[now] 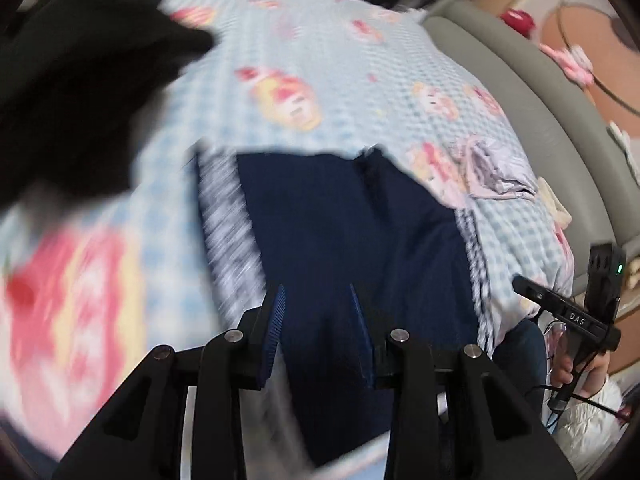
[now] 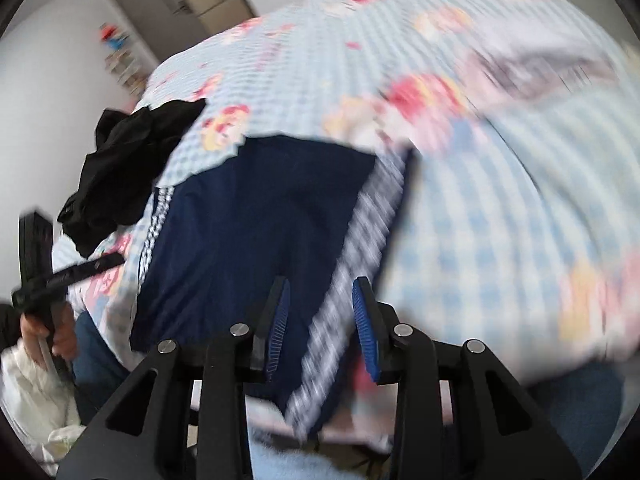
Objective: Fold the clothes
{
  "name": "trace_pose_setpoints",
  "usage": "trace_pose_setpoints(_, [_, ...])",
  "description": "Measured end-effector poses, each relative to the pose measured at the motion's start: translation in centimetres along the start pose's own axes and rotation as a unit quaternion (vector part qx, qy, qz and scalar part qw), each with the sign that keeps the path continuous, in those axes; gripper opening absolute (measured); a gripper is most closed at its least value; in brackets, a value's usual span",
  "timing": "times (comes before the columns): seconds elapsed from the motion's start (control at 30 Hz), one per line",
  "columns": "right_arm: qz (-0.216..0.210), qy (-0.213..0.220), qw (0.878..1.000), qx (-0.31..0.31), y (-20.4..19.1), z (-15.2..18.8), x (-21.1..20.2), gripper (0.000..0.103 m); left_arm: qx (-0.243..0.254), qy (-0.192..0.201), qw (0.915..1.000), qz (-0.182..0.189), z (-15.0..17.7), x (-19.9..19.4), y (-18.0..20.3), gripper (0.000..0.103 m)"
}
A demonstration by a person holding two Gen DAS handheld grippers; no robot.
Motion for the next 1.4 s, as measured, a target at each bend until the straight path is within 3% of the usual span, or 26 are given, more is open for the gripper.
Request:
trace_pose_setpoints(0.2, [0.025,-0.014,0.999,-0.032,-1.4,-4.9,5.5,0.035,0.056,-0.019,0.9982,-0.008,-3.8,5.3,3.6,0.035])
trace_pose_setpoints(0.23, [0.035,-0.011,0.999,-0.030,-1.1,-5.2,5.9,0.037,0.064,-0.022,0.9977,-0.011,-4.2,6.0,4.0,0.035])
trace_pose_setpoints(0.3, [0.051,-0.006,0.999,-0.018,0.1,-5.6,6.5,0.050,0.080,-0.029,0.9962,-0.017,-5.0,7.5,4.7,0.035])
trace_pose_setpoints(0.47, [0.085,-0.018,0.996,0.002,4.0,-6.1,7.5,0.052,0.121,-0.046,0.9911,-0.031,-7.0,11.3,6.4,0.037])
trace_pose_setpoints(0.53, [0.093,-0.021,0.995,0.018,5.4,-6.1,7.8,0.054,0.137,-0.053,0.9884,-0.037,-7.8,12.8,7.1,0.027])
trace_pose_setpoints(0.57, [0.093,-0.021,0.995,0.030,6.1,-6.0,8.1,0.060,0.136,-0.054,0.9885,-0.037,-8.0,13.1,7.1,0.011])
trace_pose_setpoints(0.6, [0.092,-0.020,0.995,0.044,6.8,-5.9,8.3,0.067,0.133,-0.053,0.9891,-0.036,-8.2,13.3,7.0,0.009])
trace_pose_setpoints(0.63, [0.089,-0.023,0.995,0.048,7.2,-5.9,8.7,0.067,0.129,-0.053,0.9896,-0.035,-8.3,13.5,6.9,0.008])
trace_pose_setpoints(0.67, [0.085,-0.027,0.995,0.047,7.5,-5.9,9.2,0.063,0.125,-0.053,0.9901,-0.034,-8.4,13.7,6.8,0.007])
trace_pose_setpoints(0.7, [0.081,-0.032,0.995,0.046,7.8,-6.0,9.7,0.037,0.122,-0.053,0.9906,-0.033,-8.6,13.8,6.7,0.007])
trace_pose_setpoints(0.73, [0.077,-0.036,0.995,0.045,8.1,-6.0,10.2,0.023,0.118,-0.052,0.9911,-0.033,-8.7,14.0,6.7,0.007])
trace_pose_setpoints(0.8, [0.078,-0.024,0.995,0.049,8.4,-6.4,10.0,0.008,0.111,-0.052,0.9920,-0.031,-9.0,14.4,6.5,0.006])
trace_pose_setpoints(0.97, [0.084,0.006,0.994,0.063,9.2,-7.1,9.2,0.006,0.093,-0.050,0.9940,-0.026,-9.7,15.2,6.0,0.006])
trace_pose_setpoints(1.07, [0.090,-0.011,0.993,0.078,10.3,-6.6,10.3,0.007,0.082,-0.049,0.9951,-0.023,-10.1,15.8,5.7,0.018])
trace_pose_setpoints(1.1, [0.089,-0.012,0.993,0.082,10.3,-6.5,10.2,0.007,0.081,-0.039,0.9958,-0.020,-9.9,14.8,5.7,0.022])
trace_pose_setpoints(1.23, [0.064,0.008,0.994,0.090,9.5,-6.4,8.0,0.013,0.077,0.017,0.9969,-0.002,-8.9,9.8,5.8,0.024])
trace_pose_setpoints(1.4, [0.019,0.019,0.996,0.090,6.9,-4.2,4.2,0.015,0.060,0.005,0.9981,-0.011,-5.0,6.6,4.3,0.024])
Point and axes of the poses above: each gripper's, at about its wrist camera, not at the fingertips, and x roughly the way its jaws point, y to its right, z to its underside, the point moved 2 cm from there along x, roughly the way its jaws point
